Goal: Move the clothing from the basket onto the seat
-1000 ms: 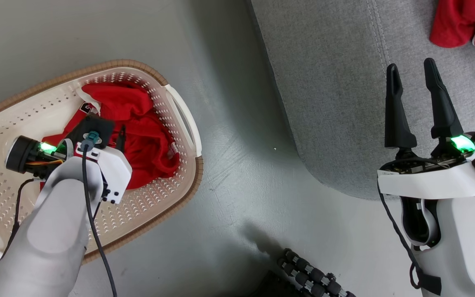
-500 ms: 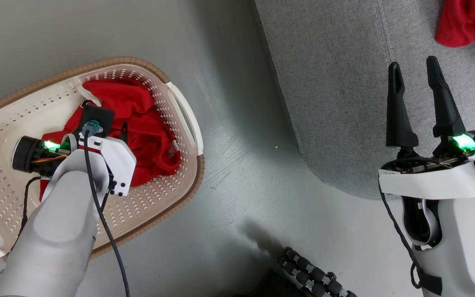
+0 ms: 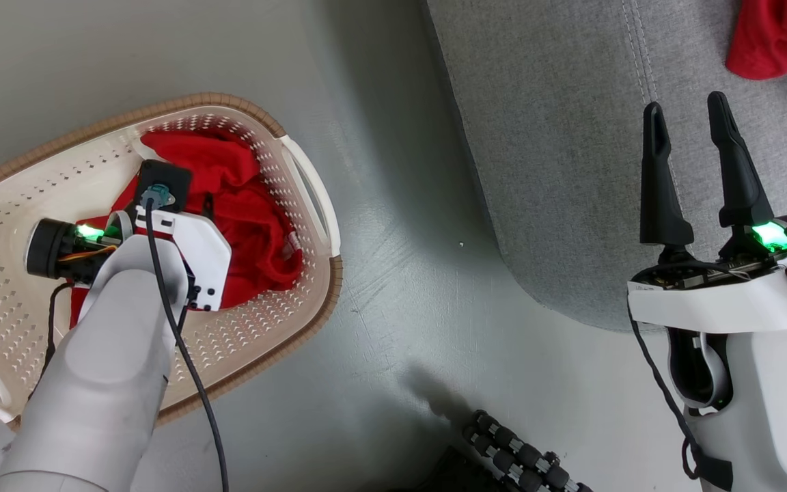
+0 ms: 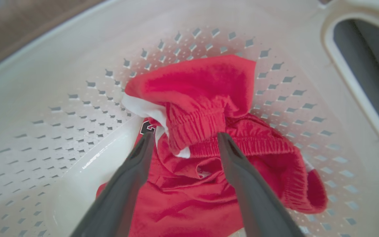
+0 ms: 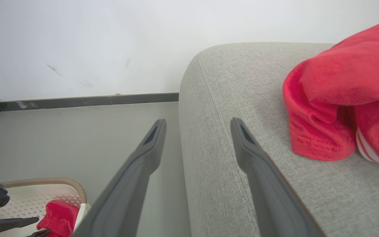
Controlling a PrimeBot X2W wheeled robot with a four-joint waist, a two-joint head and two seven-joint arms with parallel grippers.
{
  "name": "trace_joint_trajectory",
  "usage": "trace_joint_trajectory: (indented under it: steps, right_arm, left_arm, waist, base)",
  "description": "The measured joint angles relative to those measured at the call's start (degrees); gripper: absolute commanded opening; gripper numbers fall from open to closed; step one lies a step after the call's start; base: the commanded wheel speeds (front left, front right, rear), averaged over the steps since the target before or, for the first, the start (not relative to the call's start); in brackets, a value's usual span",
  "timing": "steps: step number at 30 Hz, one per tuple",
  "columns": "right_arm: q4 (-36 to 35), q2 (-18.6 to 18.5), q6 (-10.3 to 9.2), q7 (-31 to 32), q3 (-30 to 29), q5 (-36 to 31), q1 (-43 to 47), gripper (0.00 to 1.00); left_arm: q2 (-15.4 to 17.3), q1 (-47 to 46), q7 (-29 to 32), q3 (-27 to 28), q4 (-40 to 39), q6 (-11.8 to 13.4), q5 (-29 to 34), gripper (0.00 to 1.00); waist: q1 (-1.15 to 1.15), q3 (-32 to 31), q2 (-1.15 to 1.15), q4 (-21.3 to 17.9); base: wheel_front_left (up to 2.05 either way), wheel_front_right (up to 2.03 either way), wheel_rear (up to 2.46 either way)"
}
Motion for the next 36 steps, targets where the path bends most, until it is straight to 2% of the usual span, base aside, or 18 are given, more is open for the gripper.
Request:
trace_joint_trajectory:
  steps: [3, 9, 11, 14, 15, 16, 17, 19, 20, 22, 23, 36]
  right_arm:
    - [-0.29, 0.0, 0.0, 0.0, -0.18, -0.73, 0.54, 1.0]
    - [-0.68, 0.0, 0.0, 0.0, -0.56, -1.08, 1.22, 1.0]
    - [-1.08, 0.0, 0.0, 0.0, -0.64, -1.1, 1.29, 1.0]
    - [-1.45, 0.0, 0.0, 0.0, -0.69, -1.36, 1.32, 1.0]
    - [-1.48, 0.0, 0.0, 0.0, -0.7, -1.56, 1.37, 1.0]
    - [-1.57, 0.0, 0.0, 0.0, -0.68, -1.6, 1.53, 1.0]
    - [-1.68, 0.0, 0.0, 0.0, -0.64, -1.6, 1.83, 1.0]
    - [-1.71, 0.01, 0.0, 0.0, -0.47, -1.6, 2.09, 1.0]
    - [-1.8, 0.01, 0.0, 0.0, -0.45, -1.6, 2.07, 1.0]
    - [-1.94, 0.01, 0.0, 0.0, -0.45, -1.6, 2.07, 1.0]
    - [-1.98, 0.01, 0.0, 0.0, -0.44, -1.62, 2.07, 1.0]
    - [-2.13, 0.01, 0.0, 0.0, 0.56, -2.32, 1.73, 1.0]
  left_arm:
    - [0.03, -0.79, 0.25, -0.13, 0.89, 1.04, 0.22, 1.0]
    - [-1.32, -1.52, 0.52, -0.33, 2.23, 0.99, 0.42, 1.0]
    - [-1.86, -1.57, 0.05, -0.43, 2.25, 0.9, 0.34, 1.0]
    - [-2.85, -1.91, -0.09, -0.46, 2.42, -0.53, -0.41, 1.0]
    - [-3.2, -2.11, -0.11, -0.52, 2.61, -0.53, -0.52, 0.95]
    - [-3.39, -2.43, -0.21, -0.62, 2.83, -0.54, -0.52, 0.67]
    - [-3.41, -2.71, -0.51, -0.62, 3.02, -0.54, -0.52, 0.52]
    - [-3.18, -3.0, -0.7, -0.63, 3.39, -0.54, -0.49, 0.35]
    - [-3.08, -3.04, -1.13, -0.69, 3.54, -0.54, -0.48, 0.33]
    - [-3.03, -3.1, -1.81, -0.76, 3.72, -0.54, -0.47, 0.14]
    - [-3.05, -3.15, -1.91, -0.78, 3.89, -0.54, -0.47, 0.0]
    - [-2.45, -3.84, -6.36, -0.85, 4.41, -0.64, -0.48, 0.0]
  waist:
    - [0.0, -0.04, 0.0, 0.13]
    - [0.0, 0.08, 0.0, 0.47]
    - [0.0, 0.19, 0.0, 0.6]
    - [0.0, 0.39, 0.0, 0.79]
    - [0.0, 0.46, 0.0, 0.84]
    - [0.0, 0.51, 0.0, 0.9]
    - [0.0, 0.54, 0.0, 0.94]
    - [0.0, 0.54, 0.0, 0.98]
    - [0.0, 0.53, 0.0, 1.0]
    - [0.0, 0.5, 0.0, 1.05]
    - [0.0, 0.48, 0.0, 1.06]
    - [0.0, 0.34, 0.0, 1.29]
  base:
    - [0.0, 0.0, 0.0]
    - [0.0, 0.0, 0.0]
    - [0.0, 0.0, 0.0]
    - [0.0, 0.0, 0.0]
    - [0.0, 0.0, 0.0]
    - [0.0, 0.0, 0.0]
    - [0.0, 0.0, 0.0]
    - [0.0, 0.0, 0.0]
    - [0.0, 0.0, 0.0]
    - [0.0, 0.0, 0.0]
    - [0.0, 0.0, 0.0]
    - [0.0, 0.0, 0.0]
